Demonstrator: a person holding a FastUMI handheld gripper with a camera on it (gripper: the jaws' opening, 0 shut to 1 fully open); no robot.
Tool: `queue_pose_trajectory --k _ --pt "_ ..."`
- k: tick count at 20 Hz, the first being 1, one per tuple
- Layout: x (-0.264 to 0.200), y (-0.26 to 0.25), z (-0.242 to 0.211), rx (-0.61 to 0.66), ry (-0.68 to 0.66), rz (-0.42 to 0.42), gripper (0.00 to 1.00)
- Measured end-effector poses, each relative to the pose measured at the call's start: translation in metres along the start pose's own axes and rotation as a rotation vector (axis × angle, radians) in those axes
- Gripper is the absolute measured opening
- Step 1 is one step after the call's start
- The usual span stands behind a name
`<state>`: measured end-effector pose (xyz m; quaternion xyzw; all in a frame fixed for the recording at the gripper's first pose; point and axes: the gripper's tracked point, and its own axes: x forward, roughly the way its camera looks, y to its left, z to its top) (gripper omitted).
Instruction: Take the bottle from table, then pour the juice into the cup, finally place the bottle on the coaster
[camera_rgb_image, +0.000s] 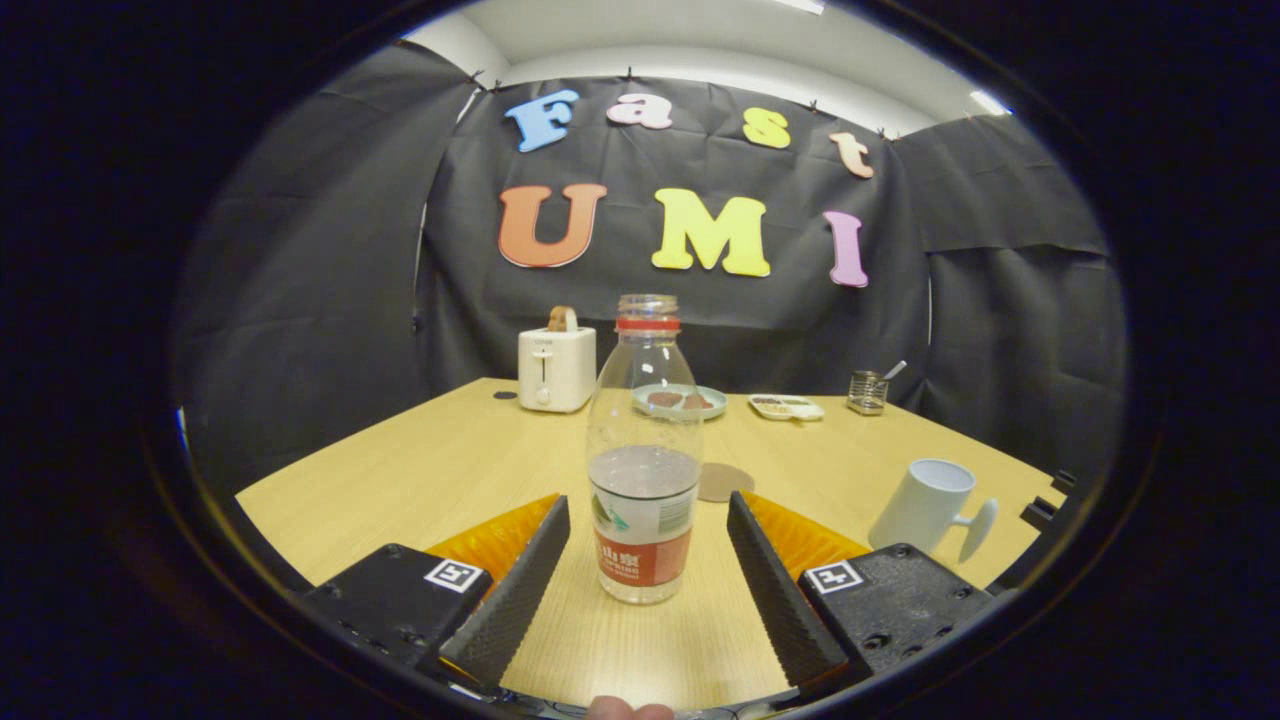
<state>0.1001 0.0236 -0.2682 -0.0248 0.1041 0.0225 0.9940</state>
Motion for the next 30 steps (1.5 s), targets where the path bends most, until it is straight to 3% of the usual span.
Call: queue_pose_trajectory --k 9,13,17,23,26,30 --pt "0.032 0.005 -0.002 -0.057 0.017 0.011 0.99" --pt "0.034 0.011 0.002 -0.052 0.006 0.045 0.82" --pt "0.025 0.005 0.015 -0.021 -0.009 0.054 0.78" --pt "0.009 -0.006 0.06 0.152 -0.036 0.128 0.78" --pt "0.008 -0.018 0.08 0.3 -0.074 0.163 0.78" --pt "0.016 -0.048 0.084 0.532 -0.081 0.142 0.76"
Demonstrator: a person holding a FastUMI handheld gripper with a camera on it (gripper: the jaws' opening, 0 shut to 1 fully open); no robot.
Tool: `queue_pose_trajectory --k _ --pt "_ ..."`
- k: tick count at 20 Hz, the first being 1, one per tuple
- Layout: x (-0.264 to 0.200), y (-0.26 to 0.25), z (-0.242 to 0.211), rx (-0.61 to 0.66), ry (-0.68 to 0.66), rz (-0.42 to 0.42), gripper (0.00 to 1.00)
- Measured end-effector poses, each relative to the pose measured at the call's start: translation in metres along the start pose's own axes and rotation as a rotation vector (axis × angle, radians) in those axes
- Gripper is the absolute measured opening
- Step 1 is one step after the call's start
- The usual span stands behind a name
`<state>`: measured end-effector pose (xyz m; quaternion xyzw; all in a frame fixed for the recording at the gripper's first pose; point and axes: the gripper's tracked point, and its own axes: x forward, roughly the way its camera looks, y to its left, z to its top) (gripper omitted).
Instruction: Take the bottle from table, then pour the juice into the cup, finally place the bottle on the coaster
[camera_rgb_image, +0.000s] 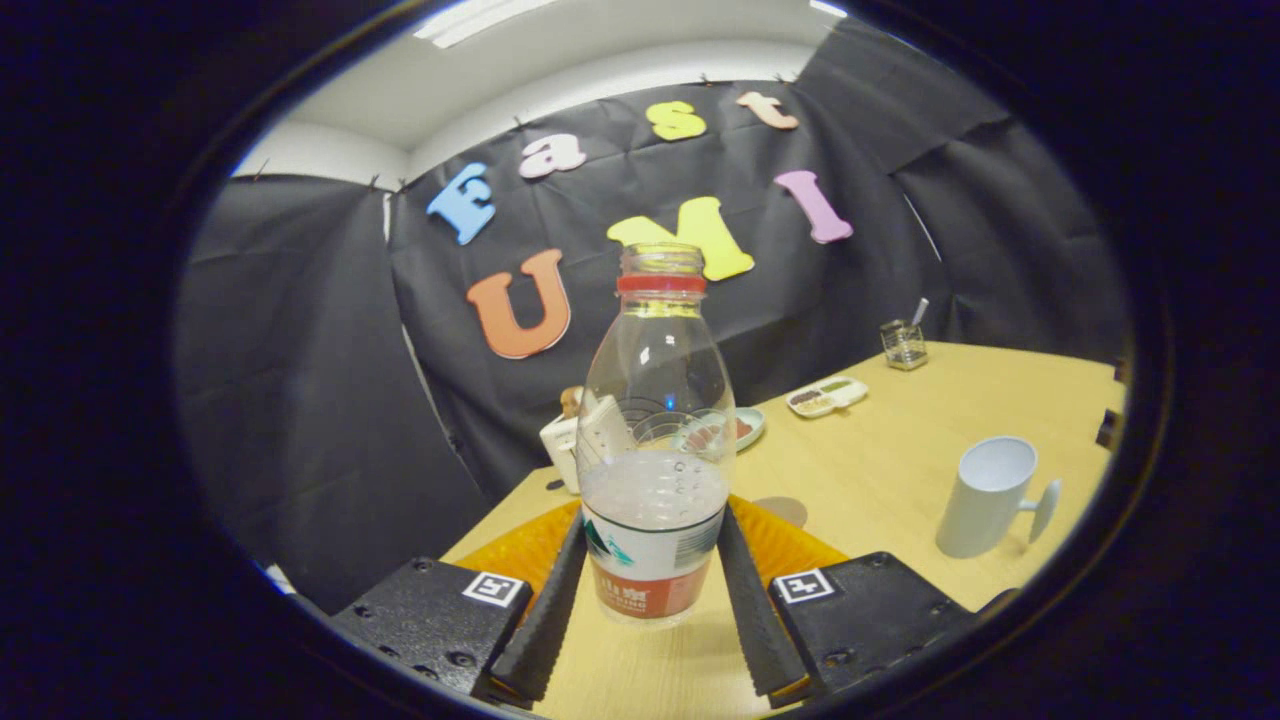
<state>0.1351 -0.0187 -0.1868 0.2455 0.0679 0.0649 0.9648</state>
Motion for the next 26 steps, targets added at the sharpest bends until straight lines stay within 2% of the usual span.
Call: queue_pose_trajectory --k 14,22,26 --pt "0.015 -0.052 -0.001 0.733 -0.032 -0.026 0.75" --pt "0.014 -0.067 -0.008 1.0 -0.057 -0.023 0.75" --pt "0.018 -0.069 -0.005 1.085 -0.073 -0.016 0.75"
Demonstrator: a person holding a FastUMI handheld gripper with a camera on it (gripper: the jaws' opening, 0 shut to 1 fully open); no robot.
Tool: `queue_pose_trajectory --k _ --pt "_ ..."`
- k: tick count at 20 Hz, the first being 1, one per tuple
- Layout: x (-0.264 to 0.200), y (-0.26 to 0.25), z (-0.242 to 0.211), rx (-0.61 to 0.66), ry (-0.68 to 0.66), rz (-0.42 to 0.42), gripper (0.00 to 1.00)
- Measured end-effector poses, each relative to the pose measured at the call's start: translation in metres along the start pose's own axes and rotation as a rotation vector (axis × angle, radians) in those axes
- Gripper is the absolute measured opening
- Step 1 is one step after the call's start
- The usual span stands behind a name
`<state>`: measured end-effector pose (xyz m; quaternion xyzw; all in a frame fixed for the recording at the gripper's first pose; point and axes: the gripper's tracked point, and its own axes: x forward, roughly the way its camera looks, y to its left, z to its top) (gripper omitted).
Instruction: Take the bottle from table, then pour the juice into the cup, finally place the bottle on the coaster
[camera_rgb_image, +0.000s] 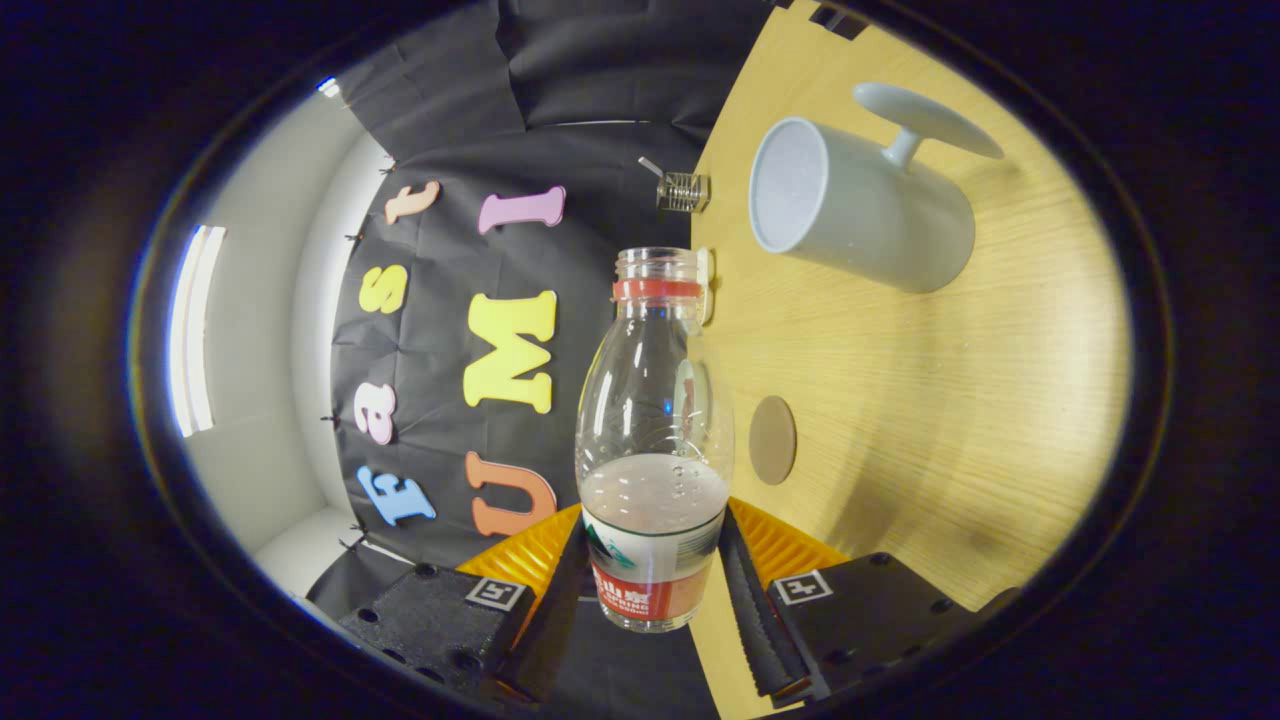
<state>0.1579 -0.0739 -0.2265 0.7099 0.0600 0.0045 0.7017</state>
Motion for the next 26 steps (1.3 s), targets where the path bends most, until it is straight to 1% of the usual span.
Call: queue_pose_trajectory --k 11,15,23,26 --pt "-0.001 0.006 0.02 0.13 -0.041 0.019 0.75" --pt "0.011 0.024 0.036 0.188 -0.065 0.045 0.75" --pt "0.008 0.031 0.039 0.241 -0.064 0.065 0.75" --pt "0.009 0.037 0.038 0.277 -0.057 0.094 0.75"
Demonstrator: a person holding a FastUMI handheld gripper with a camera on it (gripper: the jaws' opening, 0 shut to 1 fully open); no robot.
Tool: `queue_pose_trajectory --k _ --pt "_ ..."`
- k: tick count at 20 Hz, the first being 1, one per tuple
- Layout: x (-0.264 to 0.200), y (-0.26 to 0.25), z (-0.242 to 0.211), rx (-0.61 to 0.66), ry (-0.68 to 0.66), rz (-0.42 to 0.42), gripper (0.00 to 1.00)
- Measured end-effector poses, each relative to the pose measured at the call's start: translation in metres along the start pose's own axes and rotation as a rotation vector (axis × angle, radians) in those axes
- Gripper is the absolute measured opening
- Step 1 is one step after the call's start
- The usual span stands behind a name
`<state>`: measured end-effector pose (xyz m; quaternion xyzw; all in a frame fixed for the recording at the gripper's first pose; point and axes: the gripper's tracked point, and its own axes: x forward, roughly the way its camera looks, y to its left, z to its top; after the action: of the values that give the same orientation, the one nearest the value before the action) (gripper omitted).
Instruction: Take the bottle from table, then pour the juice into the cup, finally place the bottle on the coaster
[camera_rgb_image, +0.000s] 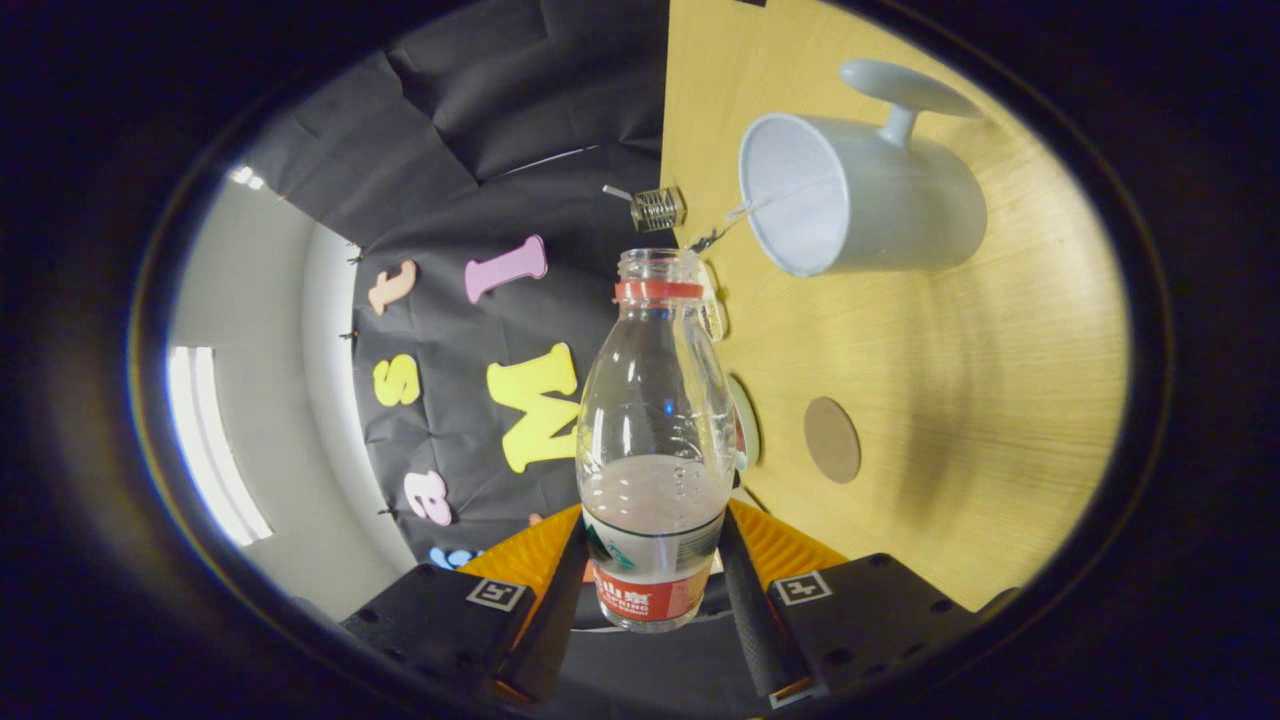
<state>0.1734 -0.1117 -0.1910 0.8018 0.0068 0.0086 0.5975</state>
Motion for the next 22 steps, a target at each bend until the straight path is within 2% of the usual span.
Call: queue_pose_trajectory --k 22 --pt "0.017 0.038 -0.016 0.086 0.012 0.049 0.75"
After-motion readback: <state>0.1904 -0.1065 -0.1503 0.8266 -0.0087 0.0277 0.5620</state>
